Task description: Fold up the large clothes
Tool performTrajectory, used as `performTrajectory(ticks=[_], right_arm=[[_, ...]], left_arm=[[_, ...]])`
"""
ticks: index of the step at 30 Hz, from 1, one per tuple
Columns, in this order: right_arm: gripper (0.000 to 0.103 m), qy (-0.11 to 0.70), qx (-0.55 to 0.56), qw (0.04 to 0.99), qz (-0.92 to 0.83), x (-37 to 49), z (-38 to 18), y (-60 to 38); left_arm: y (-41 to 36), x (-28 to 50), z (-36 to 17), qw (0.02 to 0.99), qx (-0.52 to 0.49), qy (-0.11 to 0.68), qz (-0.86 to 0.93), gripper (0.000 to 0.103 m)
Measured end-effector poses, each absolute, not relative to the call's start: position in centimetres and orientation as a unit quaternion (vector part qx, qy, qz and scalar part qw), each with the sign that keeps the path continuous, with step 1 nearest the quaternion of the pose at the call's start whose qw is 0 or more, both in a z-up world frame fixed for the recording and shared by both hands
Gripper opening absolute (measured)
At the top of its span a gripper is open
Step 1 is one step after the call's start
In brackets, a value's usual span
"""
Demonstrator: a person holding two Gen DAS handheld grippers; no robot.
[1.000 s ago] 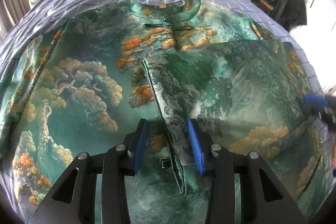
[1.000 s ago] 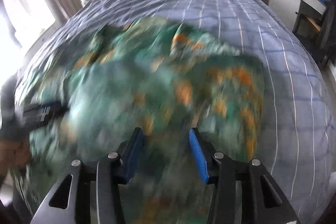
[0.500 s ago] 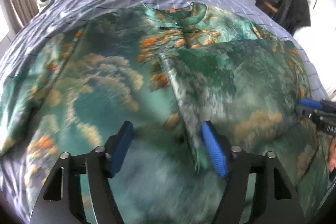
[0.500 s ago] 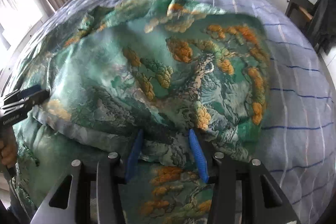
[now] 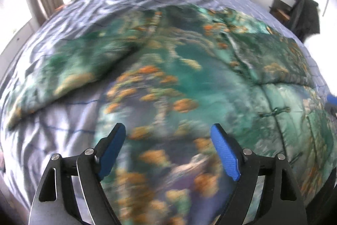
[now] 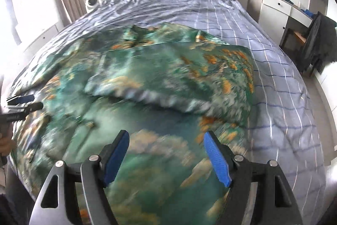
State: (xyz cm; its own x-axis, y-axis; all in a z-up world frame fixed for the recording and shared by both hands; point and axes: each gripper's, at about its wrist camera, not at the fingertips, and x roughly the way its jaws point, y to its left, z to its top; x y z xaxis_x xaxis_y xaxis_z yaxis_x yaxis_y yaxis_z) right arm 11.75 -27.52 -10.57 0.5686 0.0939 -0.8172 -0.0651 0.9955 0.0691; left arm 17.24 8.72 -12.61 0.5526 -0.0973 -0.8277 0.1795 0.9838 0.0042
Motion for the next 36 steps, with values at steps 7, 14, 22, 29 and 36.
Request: performTrajectory(ticks=[7,14,22,29,36], right_arm=[[0.075,0.457,0.011,0.885,0.082,7.8,-10.3,-23.5],[0.075,0.451,-0.015,0.886,0.104,6.1,-9.6,-20.9],[0.075,0.452,-0.024,0.886,0.097,5.5,-9.5,-20.7],[0.075,0.455,-0.028,0.885,0.098,5.2,-9.3,-20.8],[0.075,0.456,-0.025,0.884,0.102,4.8,-8.9,-20.4]], left_arm=[[14.5,17.5,-12.7,0.885,-0.004,0.464,-0.028,0.089],[22.6,19.7,-13.2,0.88,-0.131,0.456,0.028,0.089],[35.3,20.0,-16.1,0.828,-0.369,0.406,0.118,0.09],[41.1,22.0,-18.8,0.789,-0.461,0.364,0.179,0.089],[40.8,24.2,-16.5,0.817,-0.398,0.364,0.204,0.01]])
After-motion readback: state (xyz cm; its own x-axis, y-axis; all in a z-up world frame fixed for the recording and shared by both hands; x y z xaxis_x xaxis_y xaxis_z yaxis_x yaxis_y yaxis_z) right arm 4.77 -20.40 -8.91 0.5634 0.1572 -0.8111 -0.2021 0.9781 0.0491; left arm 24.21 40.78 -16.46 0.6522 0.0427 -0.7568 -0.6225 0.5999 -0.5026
